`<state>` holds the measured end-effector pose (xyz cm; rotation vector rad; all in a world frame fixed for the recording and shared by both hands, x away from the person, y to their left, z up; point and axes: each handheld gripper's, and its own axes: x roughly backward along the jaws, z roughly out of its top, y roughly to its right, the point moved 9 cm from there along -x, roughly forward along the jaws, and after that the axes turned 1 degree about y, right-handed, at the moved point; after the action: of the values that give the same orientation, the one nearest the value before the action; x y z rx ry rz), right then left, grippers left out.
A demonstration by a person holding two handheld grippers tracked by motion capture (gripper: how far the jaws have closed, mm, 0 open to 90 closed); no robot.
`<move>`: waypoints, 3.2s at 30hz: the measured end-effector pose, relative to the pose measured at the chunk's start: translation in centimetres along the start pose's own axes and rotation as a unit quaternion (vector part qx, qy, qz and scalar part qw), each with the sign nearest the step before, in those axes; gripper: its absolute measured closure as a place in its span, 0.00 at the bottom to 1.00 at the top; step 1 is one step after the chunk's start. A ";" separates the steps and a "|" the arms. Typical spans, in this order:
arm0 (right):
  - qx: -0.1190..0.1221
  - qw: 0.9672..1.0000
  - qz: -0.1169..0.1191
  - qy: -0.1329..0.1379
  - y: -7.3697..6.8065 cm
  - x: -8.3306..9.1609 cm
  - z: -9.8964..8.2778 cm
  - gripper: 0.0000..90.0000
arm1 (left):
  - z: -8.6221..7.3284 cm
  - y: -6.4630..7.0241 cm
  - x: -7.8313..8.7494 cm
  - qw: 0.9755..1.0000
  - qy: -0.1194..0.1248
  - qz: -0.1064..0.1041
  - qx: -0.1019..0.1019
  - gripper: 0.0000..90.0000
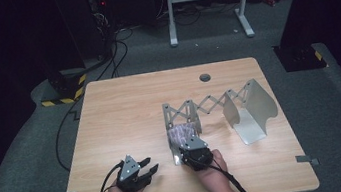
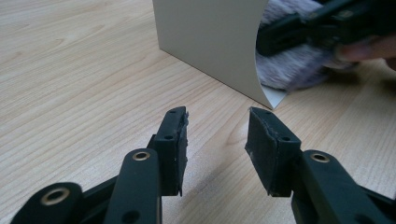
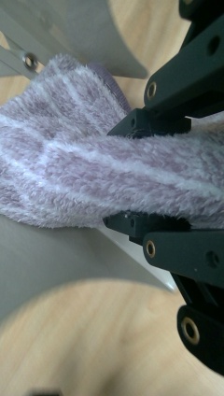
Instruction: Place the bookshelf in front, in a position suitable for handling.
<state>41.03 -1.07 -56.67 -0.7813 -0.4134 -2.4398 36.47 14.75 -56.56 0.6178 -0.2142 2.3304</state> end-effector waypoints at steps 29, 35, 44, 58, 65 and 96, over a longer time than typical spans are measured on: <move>0.001 1.000 -0.001 -0.009 0.0 0.3 -0.2 0.69 | 0.1 -0.6 0.0 1.000 -0.001 0.015 -0.005 0.57; 0.006 0.999 -0.039 -0.012 1.6 -1.7 1.6 0.69 | 0.0 -0.6 0.1 1.000 0.000 0.013 -0.001 0.57; 0.006 0.999 -0.021 -0.025 1.1 -2.2 1.3 0.72 | 0.0 -0.7 0.1 1.000 0.000 0.012 0.002 0.56; 0.029 0.999 0.045 0.009 -3.4 2.0 -1.3 0.73 | 0.2 -0.8 0.0 1.000 0.003 0.009 0.013 0.58; 0.025 0.998 0.060 0.016 -3.5 3.1 -1.3 0.72 | 0.1 -0.9 0.0 1.000 0.002 0.010 0.014 0.58; -0.043 0.983 0.080 0.156 -2.7 7.4 5.7 0.72 | -0.2 -2.4 0.6 0.999 0.002 0.031 0.030 0.56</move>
<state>36.95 0.60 -47.99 -0.4342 -0.1196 -2.3857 37.65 16.96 -56.47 0.6452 -0.1643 2.4051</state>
